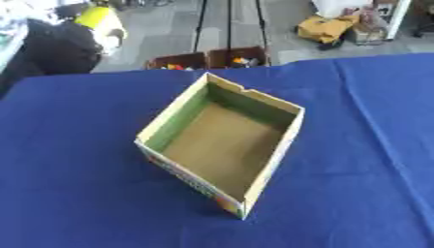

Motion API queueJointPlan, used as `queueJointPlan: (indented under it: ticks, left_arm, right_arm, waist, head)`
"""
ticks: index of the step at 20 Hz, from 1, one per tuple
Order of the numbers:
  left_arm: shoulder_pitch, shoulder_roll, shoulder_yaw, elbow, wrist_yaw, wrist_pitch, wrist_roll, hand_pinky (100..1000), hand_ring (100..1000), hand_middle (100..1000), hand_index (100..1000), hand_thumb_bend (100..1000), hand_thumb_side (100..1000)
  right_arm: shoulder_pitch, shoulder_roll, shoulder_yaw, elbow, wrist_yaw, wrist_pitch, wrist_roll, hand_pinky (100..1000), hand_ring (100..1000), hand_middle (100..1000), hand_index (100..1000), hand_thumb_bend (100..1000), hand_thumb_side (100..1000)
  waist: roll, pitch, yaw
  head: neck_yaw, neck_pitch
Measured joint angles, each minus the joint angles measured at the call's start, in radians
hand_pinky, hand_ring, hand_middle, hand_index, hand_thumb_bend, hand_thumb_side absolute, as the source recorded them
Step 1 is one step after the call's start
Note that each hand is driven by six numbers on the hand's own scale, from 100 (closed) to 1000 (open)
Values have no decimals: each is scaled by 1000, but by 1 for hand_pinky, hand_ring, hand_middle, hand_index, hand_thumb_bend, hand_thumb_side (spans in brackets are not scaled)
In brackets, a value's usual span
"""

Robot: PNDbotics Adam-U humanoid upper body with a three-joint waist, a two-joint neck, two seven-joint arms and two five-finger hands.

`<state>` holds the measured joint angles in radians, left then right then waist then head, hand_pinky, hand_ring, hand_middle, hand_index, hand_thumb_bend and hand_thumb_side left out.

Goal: Pick up objects on the table and place them in the box.

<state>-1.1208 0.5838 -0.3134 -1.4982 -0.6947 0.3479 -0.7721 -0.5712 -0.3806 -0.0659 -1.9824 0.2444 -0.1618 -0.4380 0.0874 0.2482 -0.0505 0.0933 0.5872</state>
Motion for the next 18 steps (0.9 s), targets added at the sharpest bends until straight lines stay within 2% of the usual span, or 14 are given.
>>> queueJointPlan:
  ticks: [6, 12, 18]
  left_arm:
    - [-33, -104, -34, 5, 0, -15, -15, 348, 501, 628, 923, 100, 362]
    - [-41, -201, -44, 46, -13, -21, -7, 342, 495, 615, 923, 100, 361]
    - [-25, -320, -43, 122, -134, -39, 43, 352, 507, 626, 913, 100, 359]
  right_arm:
    - [-15, 17, 6, 0, -1, -2, 2, 768, 737, 623, 760, 100, 420]
    - [-28, 27, 11, 0, -6, -9, 1, 767, 737, 623, 759, 100, 416]
    - [-43, 43, 11, 0, -9, -14, -4, 767, 737, 623, 760, 100, 413]
  waist:
    - [10, 0, -31]
    - [15, 0, -52]
    - [15, 0, -66]
  head:
    - [20, 0]
    - [29, 0]
    - [41, 0]
